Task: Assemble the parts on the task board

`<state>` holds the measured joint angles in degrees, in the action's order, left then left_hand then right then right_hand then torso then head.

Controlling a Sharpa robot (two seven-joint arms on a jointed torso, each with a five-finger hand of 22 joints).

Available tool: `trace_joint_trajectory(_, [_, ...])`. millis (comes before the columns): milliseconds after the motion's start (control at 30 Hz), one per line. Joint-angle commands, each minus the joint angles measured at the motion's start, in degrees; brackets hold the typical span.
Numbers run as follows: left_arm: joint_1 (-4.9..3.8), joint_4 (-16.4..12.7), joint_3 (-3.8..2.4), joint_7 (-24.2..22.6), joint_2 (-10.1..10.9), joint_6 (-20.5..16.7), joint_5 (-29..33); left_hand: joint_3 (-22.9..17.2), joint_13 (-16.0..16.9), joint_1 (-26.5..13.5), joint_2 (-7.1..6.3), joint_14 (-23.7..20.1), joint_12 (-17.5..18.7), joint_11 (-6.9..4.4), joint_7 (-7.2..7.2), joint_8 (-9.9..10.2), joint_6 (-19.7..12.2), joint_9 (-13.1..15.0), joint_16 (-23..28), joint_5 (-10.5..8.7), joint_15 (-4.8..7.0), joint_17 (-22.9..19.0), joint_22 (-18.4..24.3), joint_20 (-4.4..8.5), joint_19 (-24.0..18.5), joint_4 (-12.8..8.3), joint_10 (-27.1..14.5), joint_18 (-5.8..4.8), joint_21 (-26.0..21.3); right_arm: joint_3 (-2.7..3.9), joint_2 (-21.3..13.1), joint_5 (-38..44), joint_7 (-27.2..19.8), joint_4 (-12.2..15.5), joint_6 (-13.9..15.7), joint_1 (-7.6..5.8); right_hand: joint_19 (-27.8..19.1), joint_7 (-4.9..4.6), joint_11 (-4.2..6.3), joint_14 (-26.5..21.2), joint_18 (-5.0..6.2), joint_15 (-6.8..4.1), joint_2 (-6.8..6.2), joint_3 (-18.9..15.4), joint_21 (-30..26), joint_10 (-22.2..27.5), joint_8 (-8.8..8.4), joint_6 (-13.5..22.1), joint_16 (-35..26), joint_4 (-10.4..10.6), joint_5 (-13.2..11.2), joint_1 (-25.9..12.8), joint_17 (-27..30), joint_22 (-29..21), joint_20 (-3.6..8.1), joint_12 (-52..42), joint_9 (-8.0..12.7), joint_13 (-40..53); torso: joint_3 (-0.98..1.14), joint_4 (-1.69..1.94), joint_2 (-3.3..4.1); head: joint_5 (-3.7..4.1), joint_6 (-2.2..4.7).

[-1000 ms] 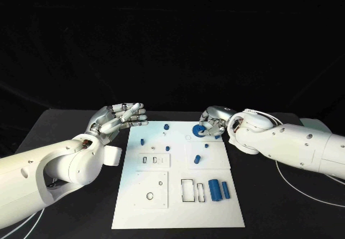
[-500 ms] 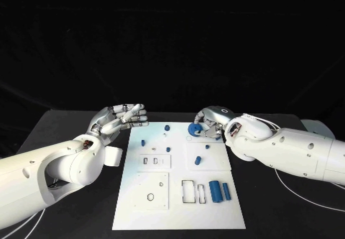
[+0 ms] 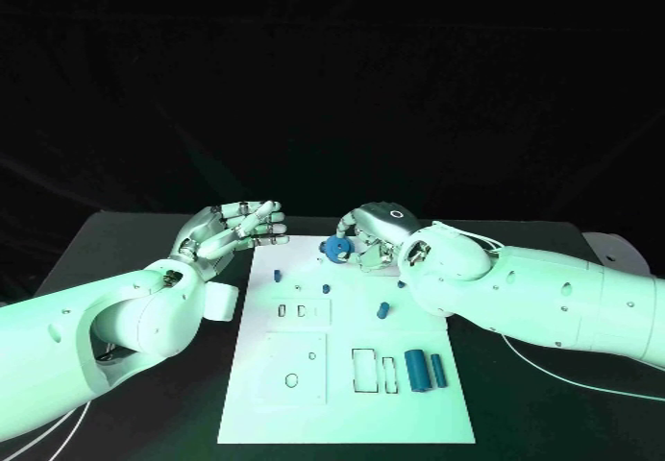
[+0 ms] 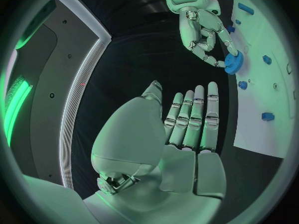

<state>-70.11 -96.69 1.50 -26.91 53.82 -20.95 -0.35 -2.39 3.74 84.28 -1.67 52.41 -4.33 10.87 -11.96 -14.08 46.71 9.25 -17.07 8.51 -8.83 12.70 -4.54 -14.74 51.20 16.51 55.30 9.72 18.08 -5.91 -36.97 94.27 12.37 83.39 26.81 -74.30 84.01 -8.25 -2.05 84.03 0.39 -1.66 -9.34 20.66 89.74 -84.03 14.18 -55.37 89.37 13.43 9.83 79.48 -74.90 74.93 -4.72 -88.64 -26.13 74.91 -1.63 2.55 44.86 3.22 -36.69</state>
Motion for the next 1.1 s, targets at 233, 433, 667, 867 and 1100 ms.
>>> trace_joint_trajectory(233, [-0.04,0.0,-0.04,-0.2,-0.3,1.1,0.1,0.0,0.0,0.4,0.22,0.0,0.4,0.46,-2.24,0.3,-0.2,0.0,0.2,-0.04,0.03,0.1,0.1,0.06,0.4,-0.3,0.1,0.83,-0.3,-0.50,4.6,3.6,1.9,-4.0,0.7,0.94,6.0,1.98,0.24,5.7,-0.39,-0.32,0.07,0.5,0.3,-5.1,0.64,-2.4,0.2,0.3,0.1,-0.8,-13.7,15.1,0.42,-0.3,-1.0,14.1,-0.03,-0.04,0.07,-0.08,-0.14])
trace_joint_trajectory(433, [-0.04,0.1,-0.05,-0.3,-0.5,1.2,0.1,0.0,0.0,0.4,0.22,0.0,0.4,0.46,-2.24,0.3,-0.2,0.0,0.2,-0.04,0.03,0.1,0.1,0.06,0.4,-0.3,0.1,0.83,-0.3,-0.61,6.6,3.1,1.8,-6.1,0.5,1.84,6.0,1.96,0.23,5.7,-0.39,-0.32,0.06,0.5,0.3,-5.2,0.61,-2.4,0.2,0.3,0.1,-0.8,-13.7,15.1,0.42,-0.3,-1.0,14.1,0.05,-0.03,0.10,-0.23,-0.17])
trace_joint_trajectory(667, [-0.04,0.2,-0.05,-0.2,-0.8,1.2,0.1,0.0,0.0,0.4,0.22,0.0,0.4,0.46,-2.24,0.3,-0.2,0.0,0.2,-0.04,0.03,0.1,0.1,0.06,0.4,-0.3,0.1,0.83,-0.3,-0.80,8.1,2.8,1.8,-7.3,-0.2,2.30,6.0,1.89,0.18,5.7,-0.39,-0.28,-0.08,0.6,0.3,-5.1,0.52,-2.2,0.2,0.4,-0.1,-1.2,-13.6,15.1,0.40,-0.2,-0.9,14.1,0.07,-0.17,0.10,-0.43,-0.33])
trace_joint_trajectory(867, [-0.04,0.3,-0.05,-0.2,-0.7,1.2,0.1,0.0,0.0,0.4,0.22,0.0,0.4,0.46,-2.24,0.3,-0.2,0.0,0.2,-0.04,0.03,0.1,0.1,0.06,0.4,-0.3,0.1,0.83,-0.3,-0.95,8.8,2.8,1.9,-8.4,-0.7,2.41,6.0,1.85,0.14,5.6,-0.39,-0.26,-0.18,0.6,0.3,-5.0,0.45,-2.1,0.2,0.5,-0.3,-1.4,-13.6,15.1,0.39,-0.1,-0.9,14.0,0.12,-0.17,0.04,-0.44,-0.40])
trace_joint_trajectory(1100, [-0.04,0.2,-0.05,-0.1,-0.7,1.2,0.1,0.0,0.0,0.4,0.22,0.0,0.4,0.46,-2.24,0.3,-0.2,0.0,0.2,-0.04,0.03,0.1,0.1,0.06,0.4,-0.3,0.1,0.83,-0.3,-1.08,9.5,2.8,2.5,-9.4,-0.9,2.46,6.0,1.04,-0.51,5.6,-0.39,0.26,-0.94,0.9,0.3,-4.3,-0.78,-0.3,0.1,0.8,-1.0,-2.6,-13.4,15.1,0.04,0.8,-0.5,13.2,0.14,-0.12,0.10,-0.40,-0.41])
